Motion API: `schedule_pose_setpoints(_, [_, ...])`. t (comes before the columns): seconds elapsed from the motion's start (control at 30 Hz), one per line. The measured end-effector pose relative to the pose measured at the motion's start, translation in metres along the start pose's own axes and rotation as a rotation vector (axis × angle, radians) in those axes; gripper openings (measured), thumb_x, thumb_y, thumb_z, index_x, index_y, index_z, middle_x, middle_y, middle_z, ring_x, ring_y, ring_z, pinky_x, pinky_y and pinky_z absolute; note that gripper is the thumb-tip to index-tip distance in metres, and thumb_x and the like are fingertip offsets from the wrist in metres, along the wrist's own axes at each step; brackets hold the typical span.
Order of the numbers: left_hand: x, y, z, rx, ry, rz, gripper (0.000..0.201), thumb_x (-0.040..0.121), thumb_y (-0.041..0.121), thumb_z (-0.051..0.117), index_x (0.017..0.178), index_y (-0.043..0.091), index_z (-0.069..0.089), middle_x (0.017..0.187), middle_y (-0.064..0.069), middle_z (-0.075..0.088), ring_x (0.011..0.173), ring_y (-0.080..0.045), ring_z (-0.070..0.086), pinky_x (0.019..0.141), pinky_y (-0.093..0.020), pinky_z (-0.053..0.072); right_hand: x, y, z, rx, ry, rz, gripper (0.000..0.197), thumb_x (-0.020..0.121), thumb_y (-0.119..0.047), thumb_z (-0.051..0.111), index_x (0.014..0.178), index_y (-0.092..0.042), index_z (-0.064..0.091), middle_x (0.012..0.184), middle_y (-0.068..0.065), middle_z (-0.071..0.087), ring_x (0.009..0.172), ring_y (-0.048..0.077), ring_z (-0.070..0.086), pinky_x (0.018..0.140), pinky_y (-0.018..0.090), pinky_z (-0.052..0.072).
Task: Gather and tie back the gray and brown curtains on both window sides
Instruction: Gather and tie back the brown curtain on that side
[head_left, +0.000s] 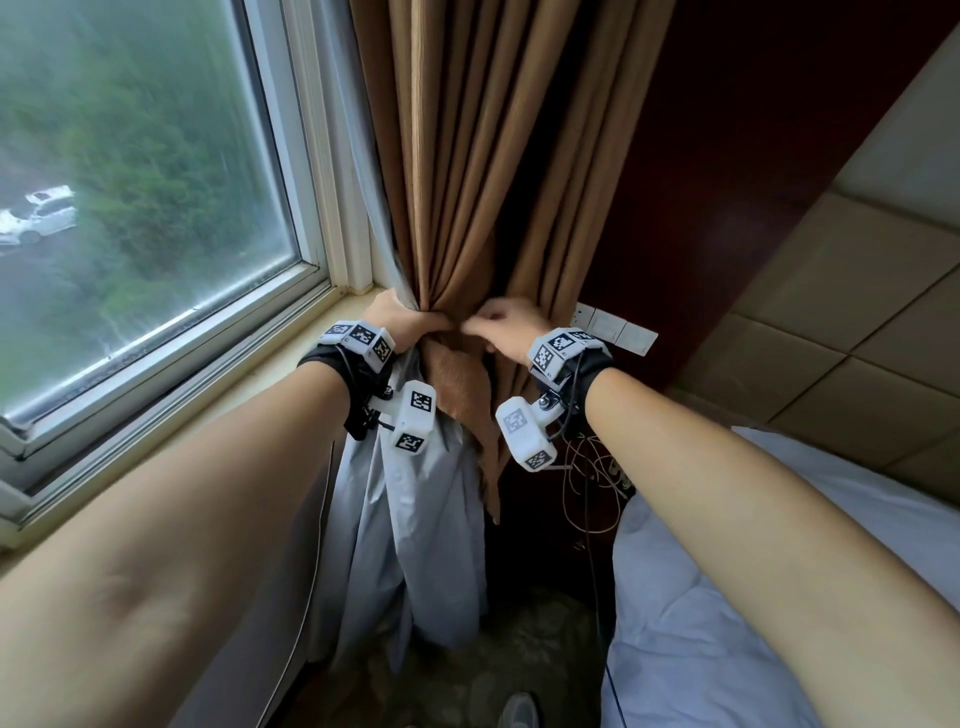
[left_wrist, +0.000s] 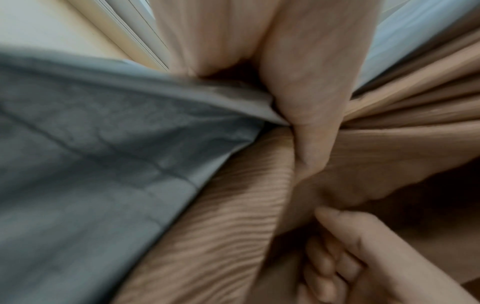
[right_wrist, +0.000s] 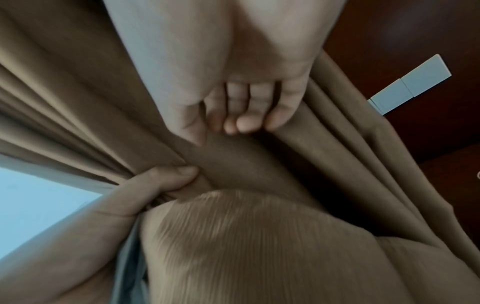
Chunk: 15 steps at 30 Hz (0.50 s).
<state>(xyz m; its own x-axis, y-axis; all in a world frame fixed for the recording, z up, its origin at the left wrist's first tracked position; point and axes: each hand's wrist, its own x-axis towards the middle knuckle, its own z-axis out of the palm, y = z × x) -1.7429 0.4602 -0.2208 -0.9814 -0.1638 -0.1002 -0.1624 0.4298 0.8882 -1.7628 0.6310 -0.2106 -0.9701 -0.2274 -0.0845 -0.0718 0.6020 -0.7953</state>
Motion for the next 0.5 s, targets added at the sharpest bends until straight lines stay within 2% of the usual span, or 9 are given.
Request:
schedule_pose_setpoints(0.1, [0.003,-0.001,-0.001,0.007,0.018,-0.020,0.052,0.071,0.024,0.084,0.119,0.015,0.066,0.105,-0.001,0.064,0.091,-0.016,0.059,0.078,-0.023,0.042,0.009,0.010,-0.011,-0.119,0.217,0.065,0.032,0.084,-0.032,0.067,0.060,-0.014,0.054,0.054,-0.001,0.047,0.050,0.012,0.043,0.054,0.028,0.032])
schedule_pose_setpoints(0.17, [0.004,-0.002,-0.002,0.013,0.020,-0.024,0.054,0.072,0.023,0.083,0.121,0.013,0.064,0.105,0.000,0.062,0.091,-0.017,0.058,0.078,-0.023,0.041,0.010,0.017,-0.020,-0.173,0.220,0.142,0.035,0.084,-0.038,0.064,0.061,-0.013,0.055,0.059,0.001,0.051,0.055,0.015,0.048,0.051,0.028,0.031])
schedule_pose_setpoints(0.23, [0.005,-0.002,-0.002,0.005,0.024,-0.033,0.057,0.071,0.024,0.083,0.123,0.012,0.064,0.105,0.000,0.062,0.092,-0.017,0.058,0.079,-0.024,0.041,0.013,0.030,-0.029,-0.180,0.202,0.259,0.036,0.079,-0.049,0.063,0.078,-0.013,0.066,0.078,0.003,0.065,0.070,0.021,0.059,0.058,0.026,0.041])
schedule_pose_setpoints(0.3, [0.006,-0.002,-0.002,-0.011,0.023,-0.041,0.057,0.070,0.024,0.084,0.122,0.012,0.064,0.106,-0.002,0.064,0.092,-0.018,0.059,0.078,-0.025,0.042,0.019,0.046,-0.035,-0.115,0.212,0.397,0.063,0.067,-0.057,0.067,0.110,-0.011,0.065,0.109,0.008,0.068,0.092,0.026,0.065,0.080,0.033,0.053])
schedule_pose_setpoints(0.33, [0.005,-0.002,-0.002,-0.019,0.023,-0.040,0.056,0.070,0.024,0.084,0.122,0.013,0.064,0.107,-0.002,0.065,0.092,-0.017,0.059,0.078,-0.025,0.042,0.021,0.053,-0.037,-0.107,0.233,0.459,0.088,0.060,-0.059,0.070,0.130,-0.008,0.053,0.130,0.011,0.060,0.110,0.030,0.062,0.093,0.040,0.052])
schedule_pose_setpoints(0.37, [0.006,-0.002,-0.001,-0.024,0.020,-0.043,0.056,0.069,0.023,0.084,0.121,0.013,0.065,0.108,-0.003,0.065,0.092,-0.017,0.060,0.077,-0.025,0.042,0.023,0.057,-0.038,-0.110,0.262,0.496,0.115,0.054,-0.061,0.073,0.146,-0.007,0.032,0.146,0.014,0.043,0.127,0.033,0.051,0.103,0.047,0.045])
schedule_pose_setpoints(0.4, [0.006,-0.001,-0.001,-0.029,0.019,-0.041,0.056,0.069,0.023,0.084,0.121,0.014,0.065,0.108,-0.003,0.066,0.092,-0.017,0.060,0.077,-0.025,0.042,0.025,0.059,-0.040,-0.080,0.295,0.484,0.132,0.047,-0.061,0.077,0.153,-0.013,0.014,0.155,0.012,0.028,0.137,0.035,0.039,0.108,0.051,0.040])
schedule_pose_setpoints(0.43, [0.006,0.001,-0.001,-0.034,0.013,-0.047,0.056,0.069,0.022,0.084,0.120,0.014,0.065,0.108,-0.003,0.066,0.093,-0.017,0.060,0.077,-0.025,0.043,0.028,0.061,-0.042,-0.012,0.325,0.427,0.140,0.043,-0.058,0.081,0.154,-0.021,0.004,0.158,0.008,0.019,0.142,0.034,0.031,0.111,0.051,0.037])
schedule_pose_setpoints(0.5, [0.005,0.004,0.000,-0.036,-0.009,-0.054,0.060,0.065,0.024,0.086,0.121,0.014,0.065,0.111,-0.005,0.068,0.097,-0.019,0.062,0.079,-0.026,0.045,0.039,0.062,-0.048,0.122,0.328,0.307,0.147,0.041,-0.050,0.090,0.155,-0.029,-0.001,0.161,0.002,0.011,0.146,0.027,0.024,0.115,0.049,0.034])
